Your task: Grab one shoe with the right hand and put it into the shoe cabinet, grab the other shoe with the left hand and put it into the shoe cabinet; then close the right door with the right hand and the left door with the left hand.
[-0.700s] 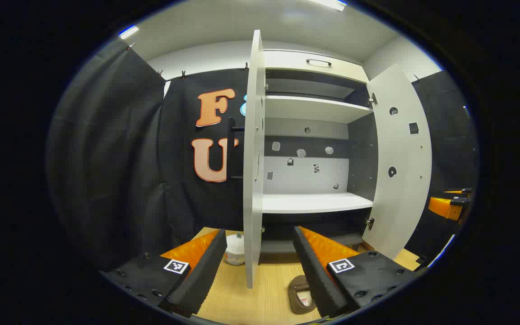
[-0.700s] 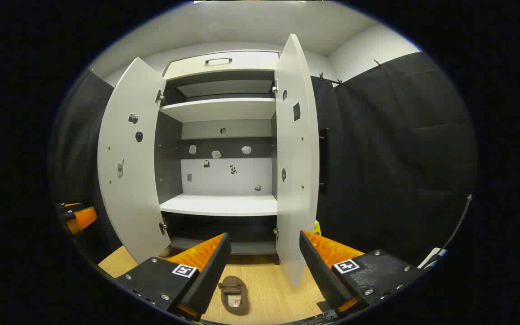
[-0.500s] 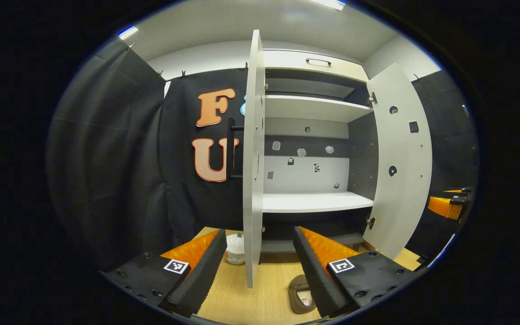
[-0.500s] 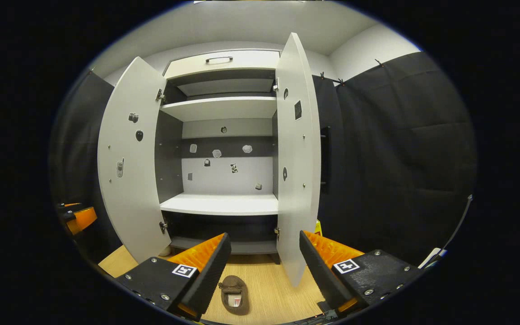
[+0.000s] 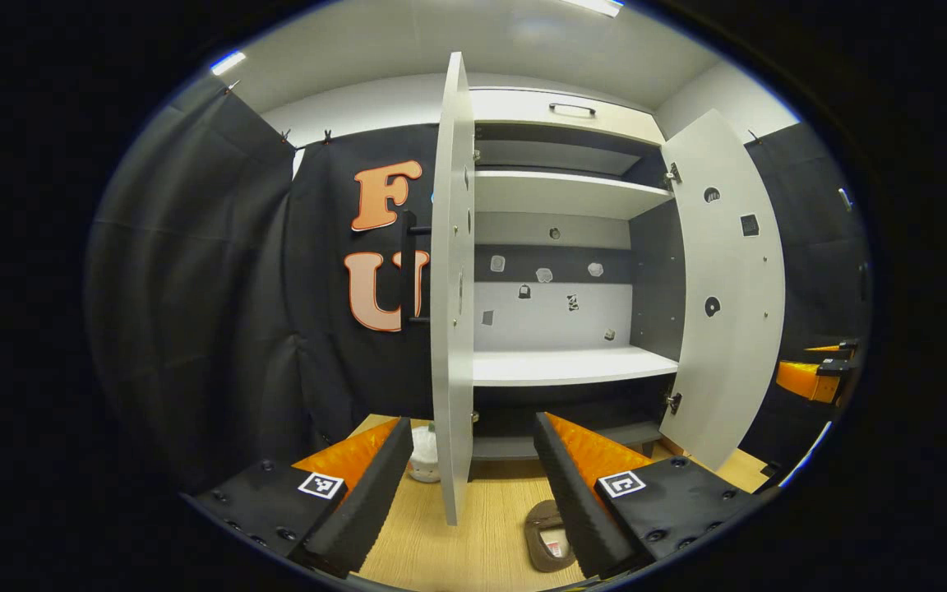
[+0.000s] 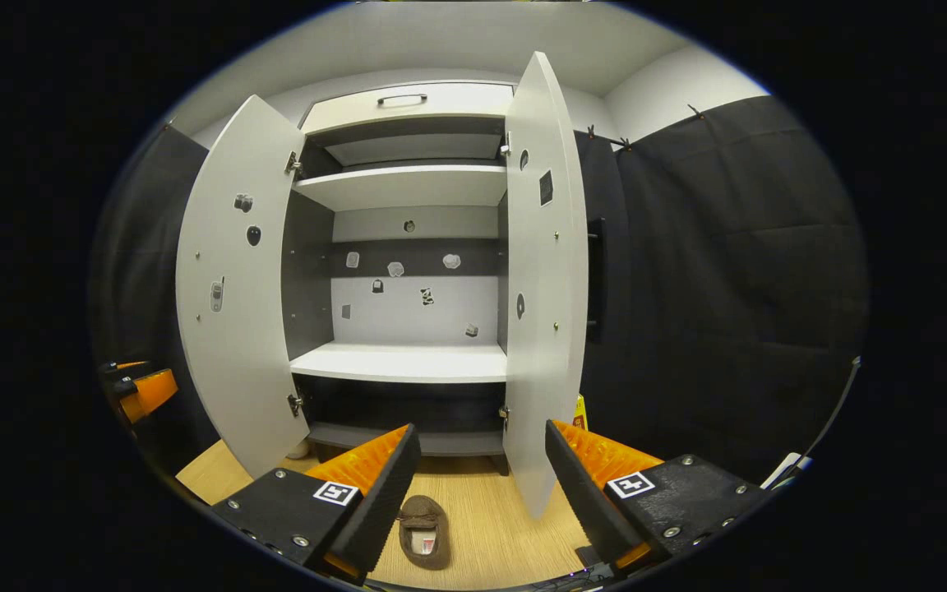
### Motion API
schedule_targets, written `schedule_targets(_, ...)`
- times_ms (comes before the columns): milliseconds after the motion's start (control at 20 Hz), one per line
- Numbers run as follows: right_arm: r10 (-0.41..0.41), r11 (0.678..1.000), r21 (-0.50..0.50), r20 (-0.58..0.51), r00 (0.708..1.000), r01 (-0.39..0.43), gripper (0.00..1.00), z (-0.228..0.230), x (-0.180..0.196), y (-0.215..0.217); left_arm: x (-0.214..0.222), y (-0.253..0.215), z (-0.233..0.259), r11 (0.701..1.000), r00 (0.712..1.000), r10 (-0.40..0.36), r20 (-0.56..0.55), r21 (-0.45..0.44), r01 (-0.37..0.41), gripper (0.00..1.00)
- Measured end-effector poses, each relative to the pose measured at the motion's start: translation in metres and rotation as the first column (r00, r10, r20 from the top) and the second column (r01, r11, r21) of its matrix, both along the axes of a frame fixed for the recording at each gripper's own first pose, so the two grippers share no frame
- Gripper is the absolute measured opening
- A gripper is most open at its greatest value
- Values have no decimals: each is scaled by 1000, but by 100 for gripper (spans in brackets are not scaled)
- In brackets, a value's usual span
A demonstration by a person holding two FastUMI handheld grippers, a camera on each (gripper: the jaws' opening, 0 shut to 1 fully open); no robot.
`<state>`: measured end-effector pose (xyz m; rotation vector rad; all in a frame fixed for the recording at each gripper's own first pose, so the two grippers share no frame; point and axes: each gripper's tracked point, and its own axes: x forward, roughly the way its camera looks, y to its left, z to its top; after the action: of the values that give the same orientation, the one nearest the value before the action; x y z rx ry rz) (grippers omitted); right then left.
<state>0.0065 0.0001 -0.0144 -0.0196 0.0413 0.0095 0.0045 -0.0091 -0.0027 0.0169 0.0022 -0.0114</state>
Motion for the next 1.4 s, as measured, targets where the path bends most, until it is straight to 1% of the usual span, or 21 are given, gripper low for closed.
schedule_targets(100, 8, 1000, -10, -17, 1000, -8, 94, -8, 2, 3, 0, -1, -1, 1000, 1000, -1, -3, -4, 1, 94)
schedule_targets(250, 38, 999, -22, -80, 996, -40, 94, -37, 10, 11, 0, 0, -3, 1000, 1000, 0, -5, -4, 0, 94)
schedule_targets(400, 65, 996, -43, -170, 983, -74, 94, -82, 19, 22, 0, 2, -4, 1000, 1000, 5, -6, -7, -5, 94)
schedule_targets(500, 80, 994, -57, -241, 967, -96, 94, -118, 25, 29, 0, 2, -5, 1000, 1000, 5, -11, -12, -6, 94)
schedule_targets(550, 83, 993, -61, -278, 957, -104, 94, -139, 29, 32, -1, 2, -6, 1000, 1000, 6, -12, -11, -6, 94)
schedule_targets(600, 87, 992, -58, -315, 945, -111, 95, -161, 33, 35, -2, 2, -7, 1000, 1000, 7, -14, -9, -7, 97)
schedule_targets(750, 100, 991, -42, -419, 902, -129, 95, -223, 42, 43, -2, 5, -11, 1000, 1000, 12, -20, -6, -13, 94)
schedule_targets(800, 103, 990, -40, -445, 889, -134, 95, -241, 46, 44, -1, 7, -14, 1000, 1000, 15, -25, -7, -15, 97)
schedule_targets(850, 109, 989, -35, -473, 874, -143, 95, -255, 47, 46, -1, 7, -16, 1000, 999, 18, -31, -8, -19, 97)
schedule_targets(900, 109, 989, -37, -490, 865, -145, 95, -272, 52, 48, -4, 8, -18, 1000, 999, 21, -35, -7, -22, 97)
schedule_targets(1000, 94, 988, -57, -522, 848, -145, 95, -299, 62, 46, -6, 11, -21, 1000, 999, 30, -42, -1, -30, 96)
schedule_targets(1050, 96, 988, -52, -544, 834, -147, 95, -311, 66, 47, -6, 13, -23, 999, 998, 33, -48, 1, -33, 94)
schedule_targets(1100, 101, 988, -38, -561, 821, -147, 95, -323, 69, 48, -7, 15, -25, 999, 998, 35, -52, 3, -35, 96)
schedule_targets(1150, 102, 989, -26, -575, 812, -143, 95, -333, 75, 48, -7, 15, -26, 999, 998, 36, -54, 4, -36, 97)
schedule_targets(1200, 110, 990, -10, -587, 802, -143, 95, -341, 79, 48, -9, 16, -27, 999, 998, 37, -52, 5, -37, 94)
schedule_targets(1250, 114, 990, 7, -604, 789, -138, 95, -350, 82, 49, -9, 17, -29, 999, 998, 40, -55, 10, -39, 96)
schedule_targets(1300, 121, 991, 25, -623, 773, -135, 93, -359, 84, 50, -9, 18, -33, 999, 997, 43, -63, 16, -42, 94)
schedule_targets(1350, 124, 991, 38, -641, 757, -129, 91, -368, 86, 51, -9, 17, -36, 999, 997, 45, -70, 23, -44, 97)
schedule_targets(1400, 125, 991, 45, -651, 749, -126, 87, -374, 89, 52, -9, 17, -38, 999, 996, 47, -75, 29, -45, 97)
